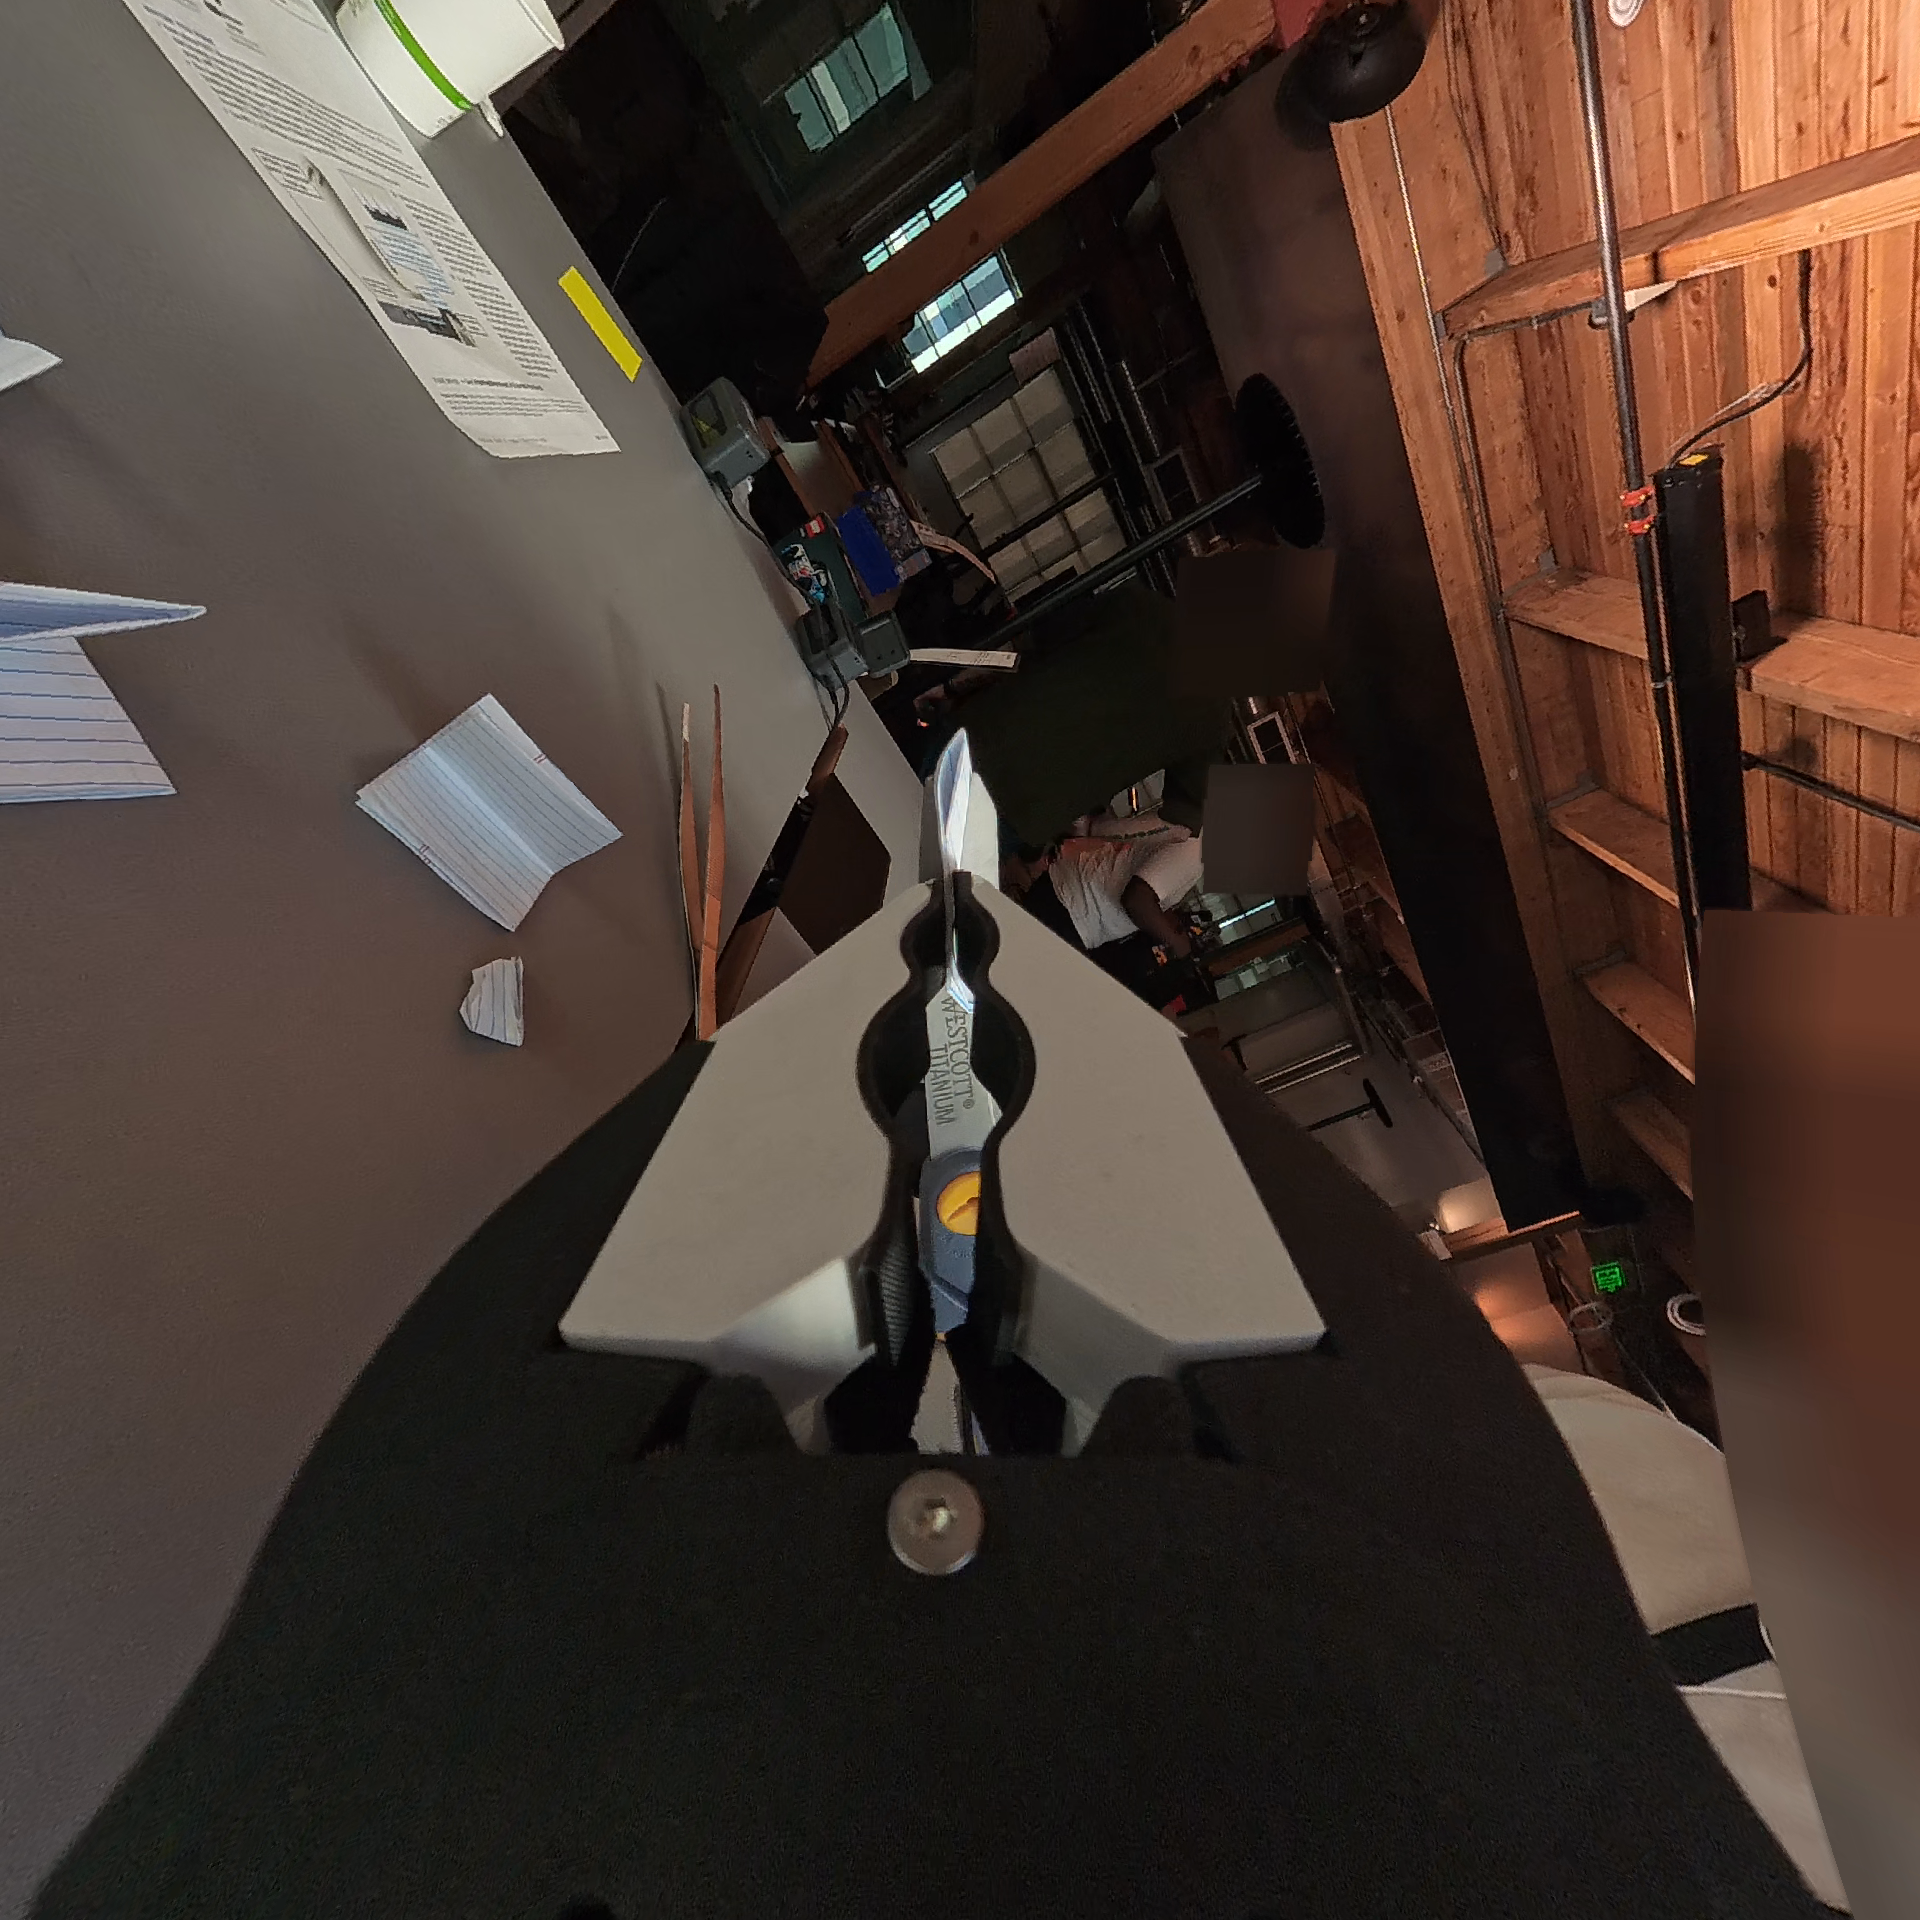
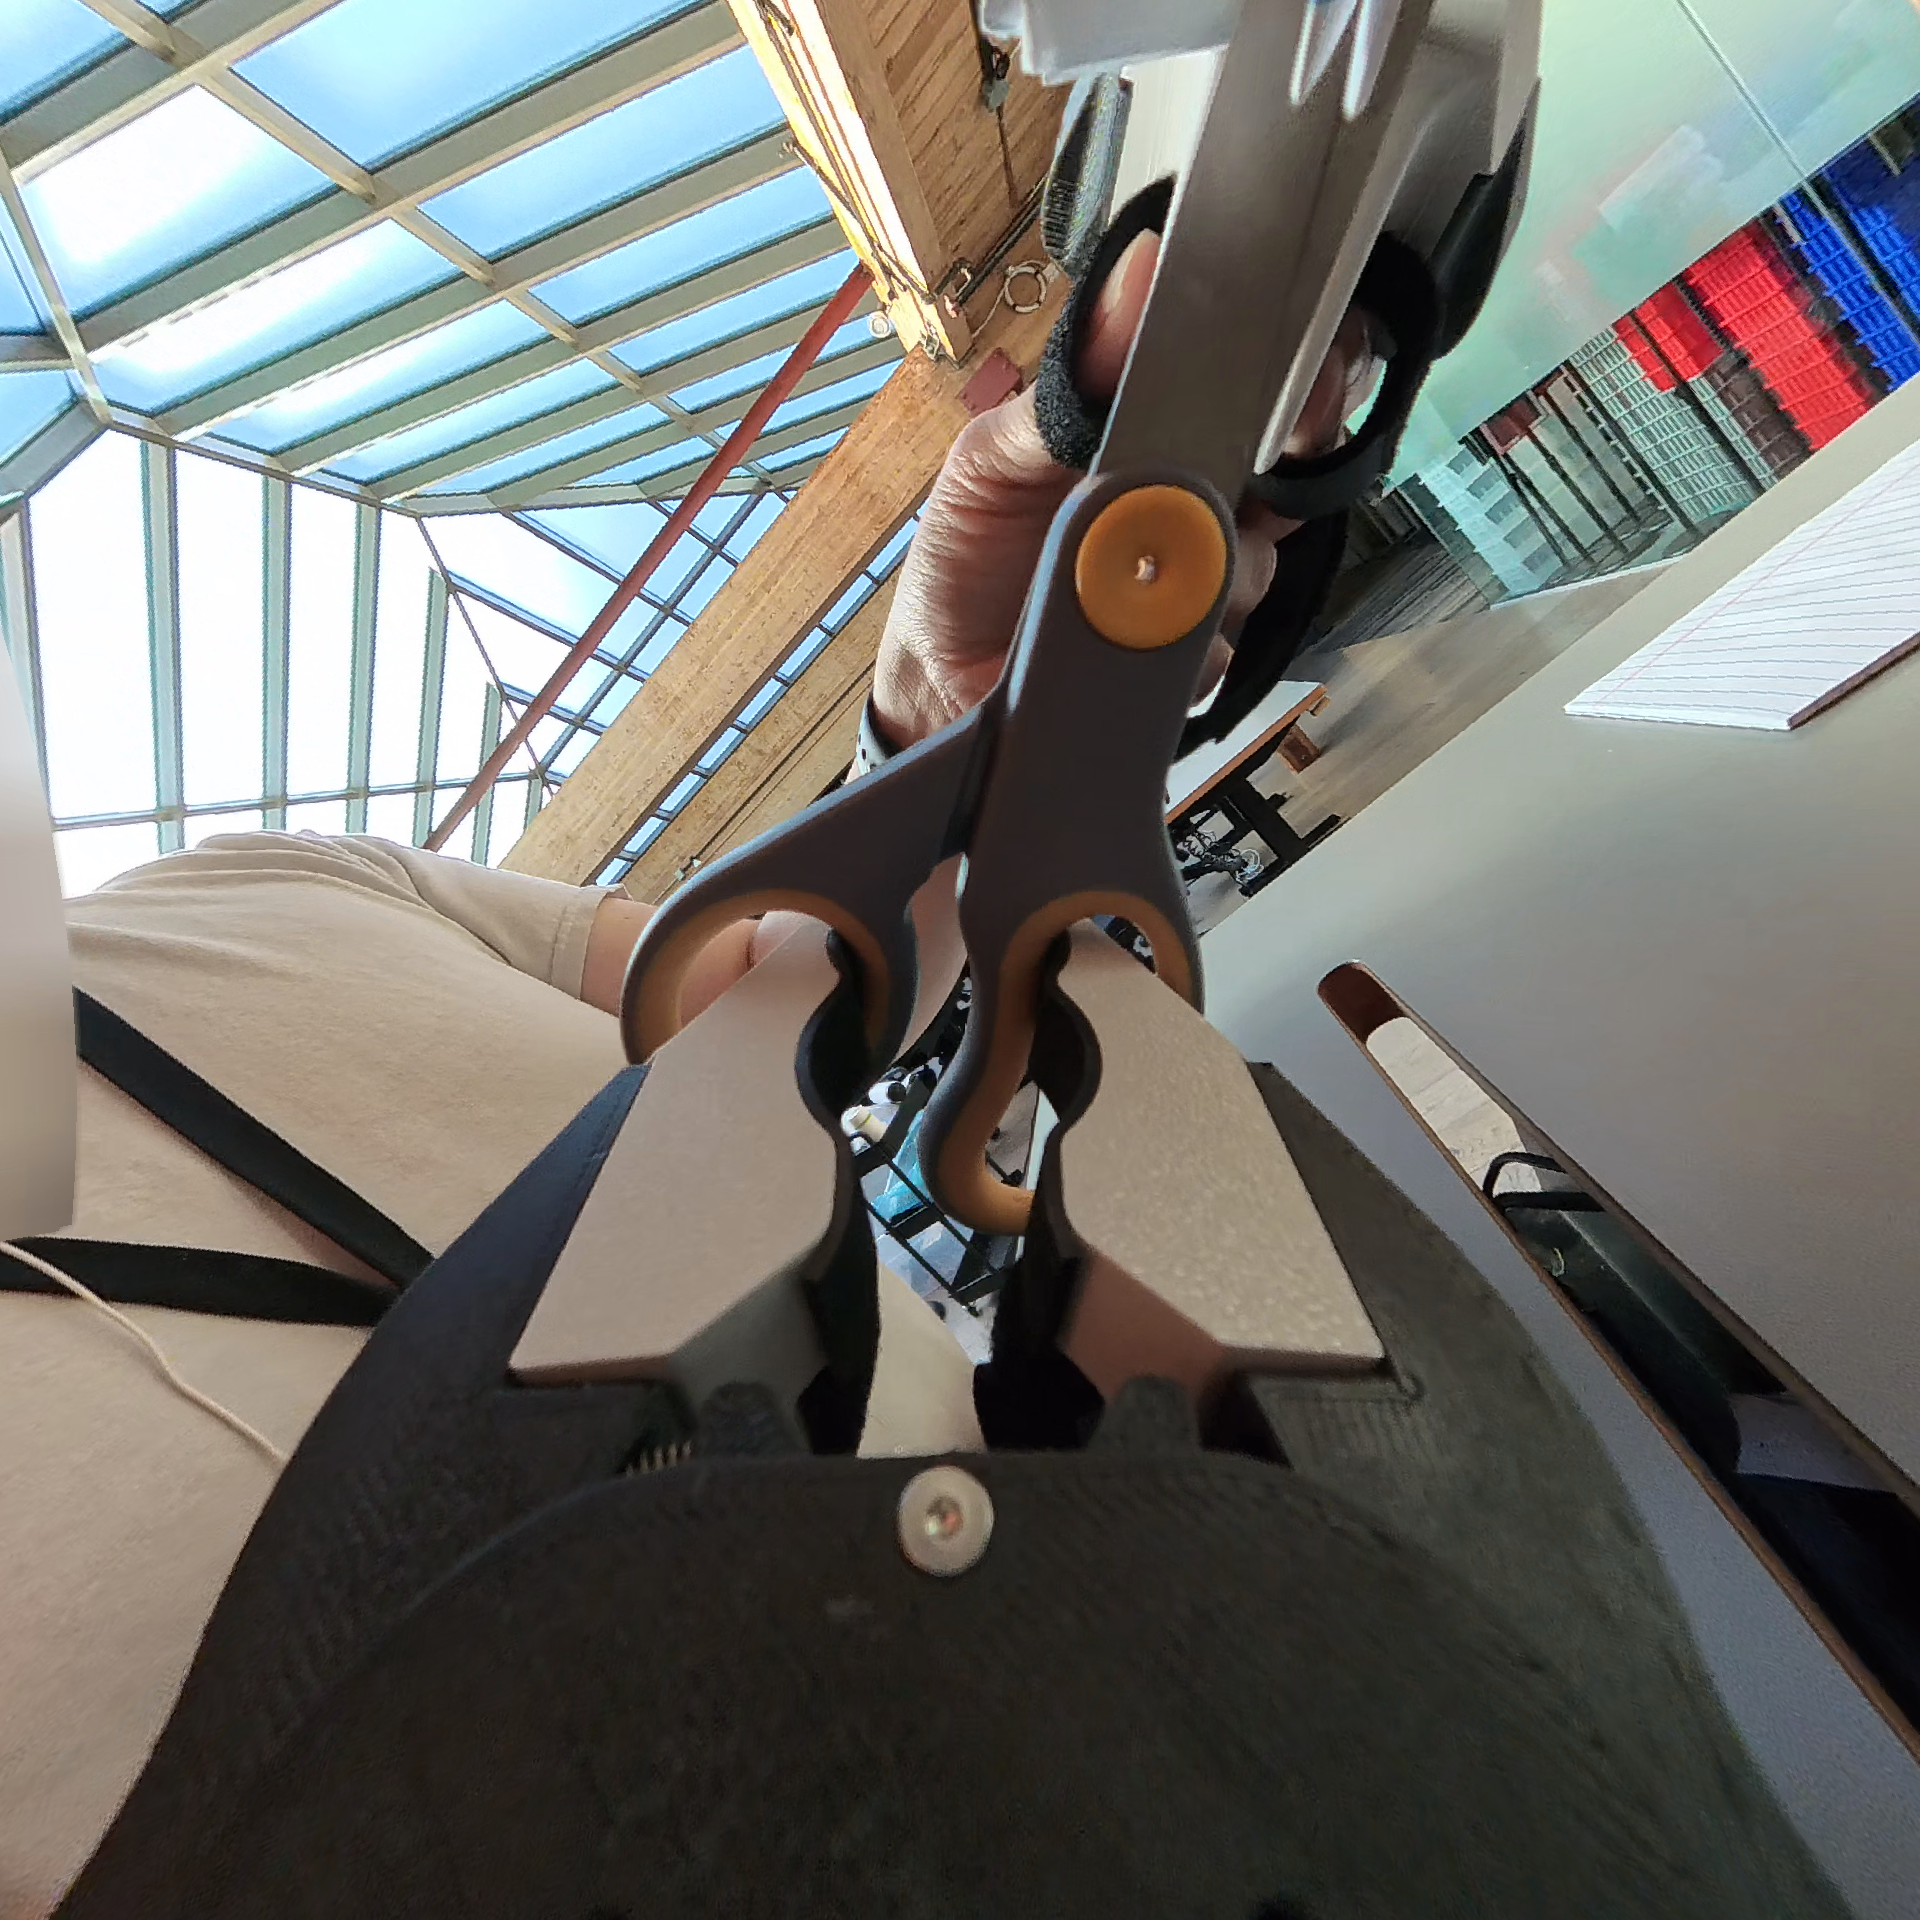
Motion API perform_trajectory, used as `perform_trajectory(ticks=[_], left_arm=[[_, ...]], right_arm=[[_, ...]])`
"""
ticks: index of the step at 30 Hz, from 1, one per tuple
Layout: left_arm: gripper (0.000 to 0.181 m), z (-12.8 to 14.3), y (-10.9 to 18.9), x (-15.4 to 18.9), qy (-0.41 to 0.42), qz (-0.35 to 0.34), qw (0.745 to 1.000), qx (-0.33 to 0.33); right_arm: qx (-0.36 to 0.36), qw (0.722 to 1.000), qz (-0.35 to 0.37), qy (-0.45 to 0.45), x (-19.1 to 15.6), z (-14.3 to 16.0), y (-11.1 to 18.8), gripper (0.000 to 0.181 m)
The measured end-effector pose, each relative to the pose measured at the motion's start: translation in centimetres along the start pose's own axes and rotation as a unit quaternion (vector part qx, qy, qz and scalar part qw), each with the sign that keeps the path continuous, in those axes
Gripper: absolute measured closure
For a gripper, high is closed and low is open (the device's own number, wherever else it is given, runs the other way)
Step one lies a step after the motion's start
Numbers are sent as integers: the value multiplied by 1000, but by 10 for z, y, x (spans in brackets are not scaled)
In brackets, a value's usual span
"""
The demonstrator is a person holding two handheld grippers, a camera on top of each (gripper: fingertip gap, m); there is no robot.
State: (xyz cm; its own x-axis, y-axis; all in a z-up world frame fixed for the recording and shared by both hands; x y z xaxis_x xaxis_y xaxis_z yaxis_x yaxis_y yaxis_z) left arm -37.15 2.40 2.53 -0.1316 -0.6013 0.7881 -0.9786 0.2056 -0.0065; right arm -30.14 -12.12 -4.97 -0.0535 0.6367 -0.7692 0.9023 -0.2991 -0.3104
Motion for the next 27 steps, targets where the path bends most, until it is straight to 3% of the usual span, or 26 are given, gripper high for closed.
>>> perform_trajectory(ticks=[12, 20, 27], left_arm=[[181, 1, 0, -3, -2, -3, 1000, 12], [181, 6, 0, -2, -9, -9, 1000, 1], [181, 8, 2, -4, 3, -6, 1000, -3]], right_arm=[[0, 1000, 3, 12, 6, 0, -4, 157], [33, 999, 12, 5, 9, -5, -9, 146], [7, 1000, 19, -4, 13, -5, 0, 147]])
Point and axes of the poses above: each gripper's, where its closed fingertips meet, y back along the fingers, z out of its underside, x = y × z across the jaws, the point moved 8 cm from there along y, back along the fingers, and after that the axes turned 8 degrees about -y, right-handed, at the moved point
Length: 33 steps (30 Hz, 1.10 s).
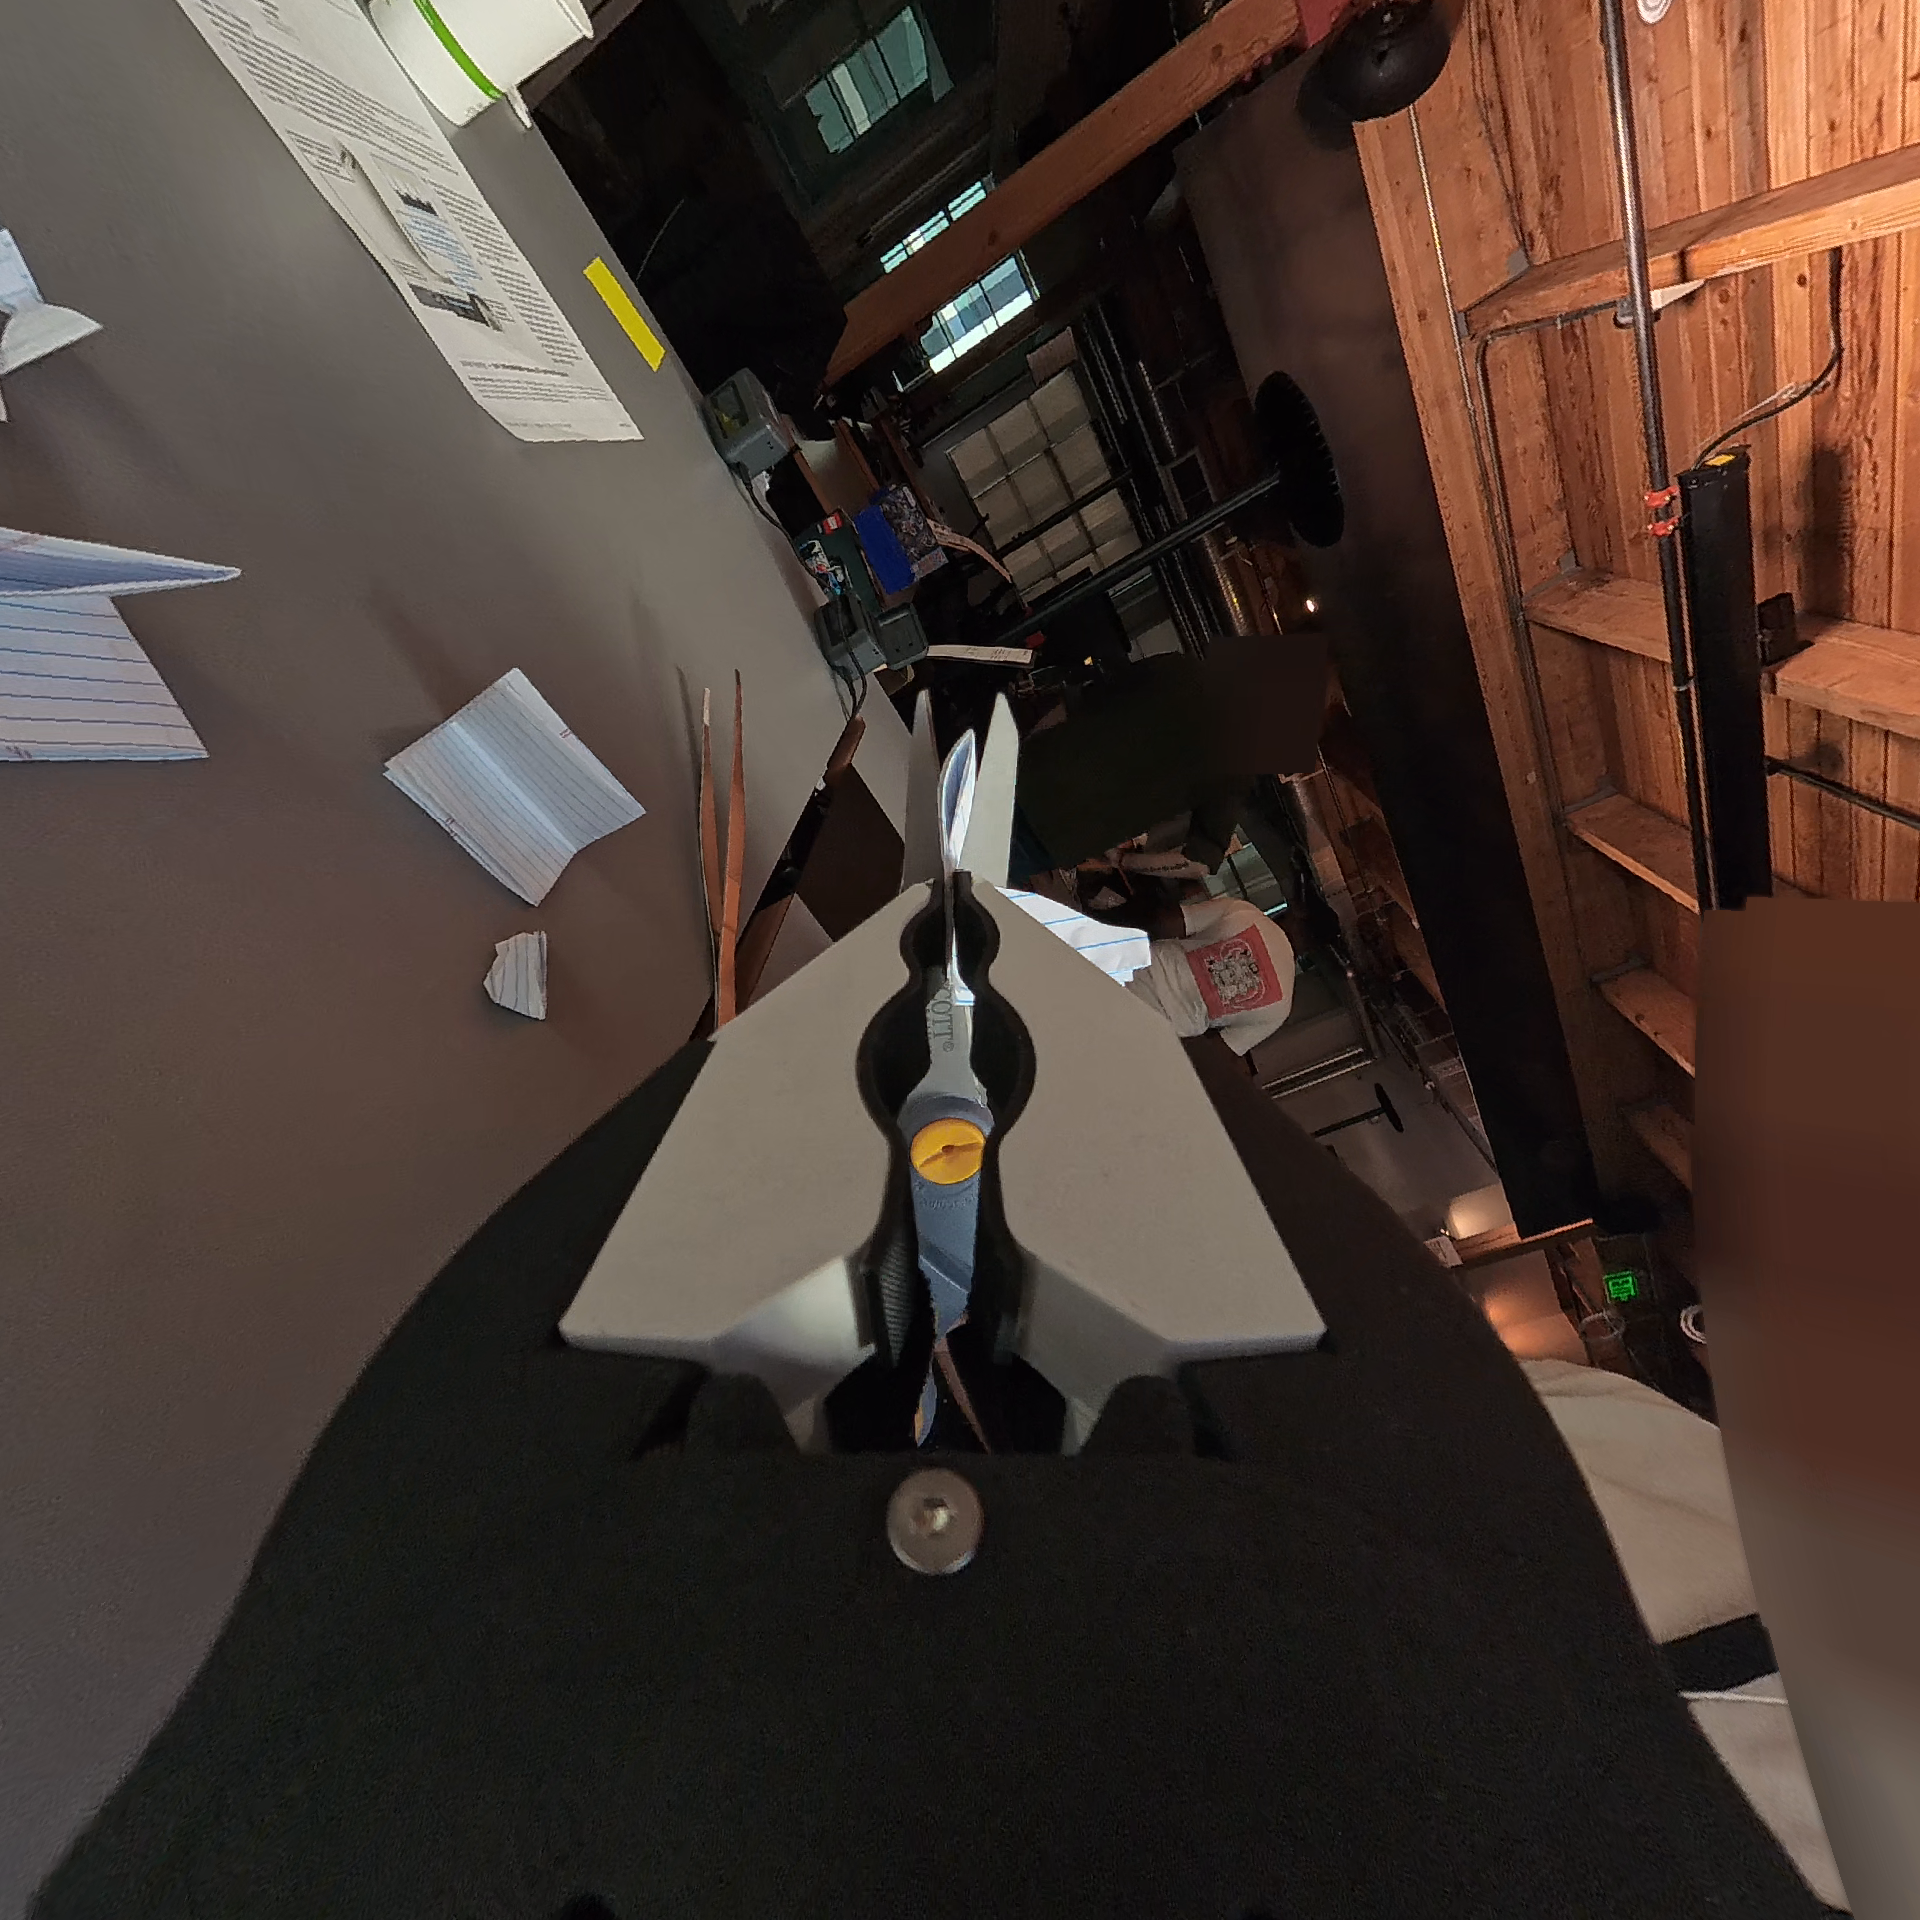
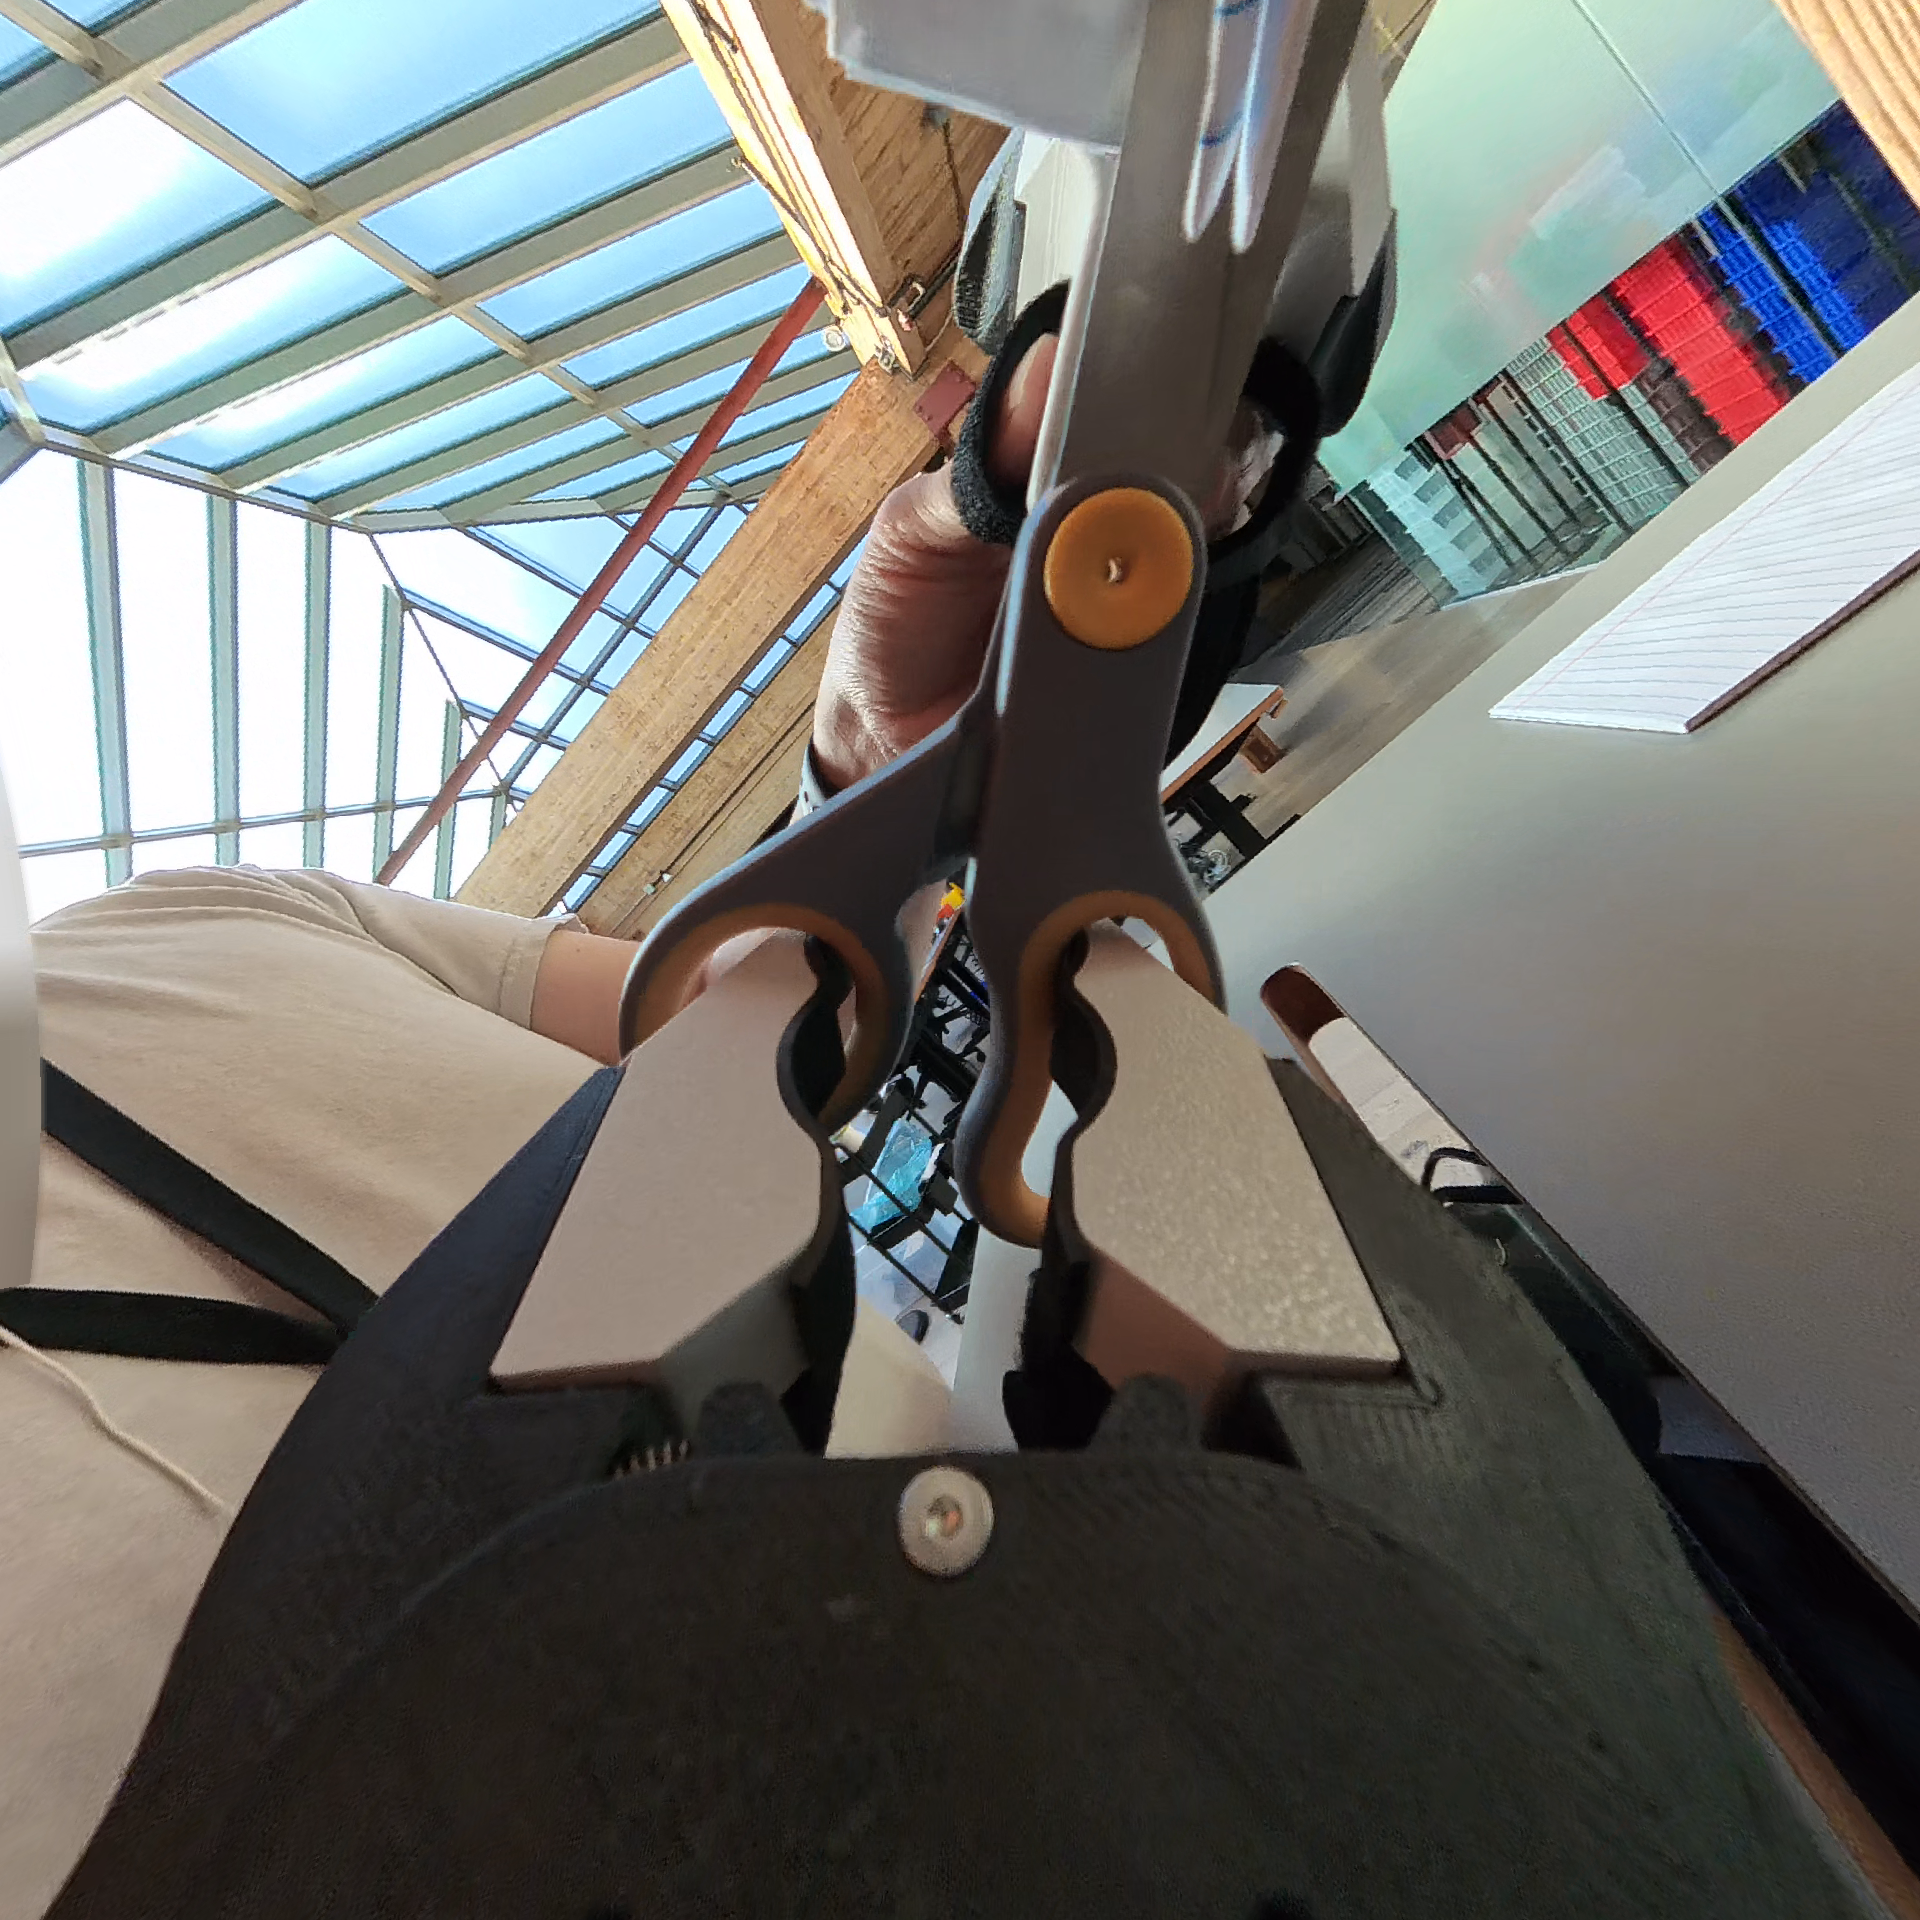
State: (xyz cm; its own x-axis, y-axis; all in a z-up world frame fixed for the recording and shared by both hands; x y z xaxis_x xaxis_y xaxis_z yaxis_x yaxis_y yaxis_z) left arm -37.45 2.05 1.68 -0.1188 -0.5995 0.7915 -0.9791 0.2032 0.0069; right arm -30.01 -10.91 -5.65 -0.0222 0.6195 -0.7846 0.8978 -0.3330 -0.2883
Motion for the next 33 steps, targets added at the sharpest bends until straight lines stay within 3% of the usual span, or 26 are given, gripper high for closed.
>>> perform_trajectory(ticks=[4, 30, 33], left_arm=[[181, 1, -1, 1, 8, 8, 1000, -8], [181, 5, -4, -7, 12, 1, 1000, 9], [181, 5, 2, -10, 9, -11, 1000, 3]], right_arm=[[-15, 999, -42, -12, -5, 1, 2, 151], [9, 1000, 9, 9, 6, -4, -18, 150], [-5, 1000, -17, -21, 7, -3, -9, 150]])
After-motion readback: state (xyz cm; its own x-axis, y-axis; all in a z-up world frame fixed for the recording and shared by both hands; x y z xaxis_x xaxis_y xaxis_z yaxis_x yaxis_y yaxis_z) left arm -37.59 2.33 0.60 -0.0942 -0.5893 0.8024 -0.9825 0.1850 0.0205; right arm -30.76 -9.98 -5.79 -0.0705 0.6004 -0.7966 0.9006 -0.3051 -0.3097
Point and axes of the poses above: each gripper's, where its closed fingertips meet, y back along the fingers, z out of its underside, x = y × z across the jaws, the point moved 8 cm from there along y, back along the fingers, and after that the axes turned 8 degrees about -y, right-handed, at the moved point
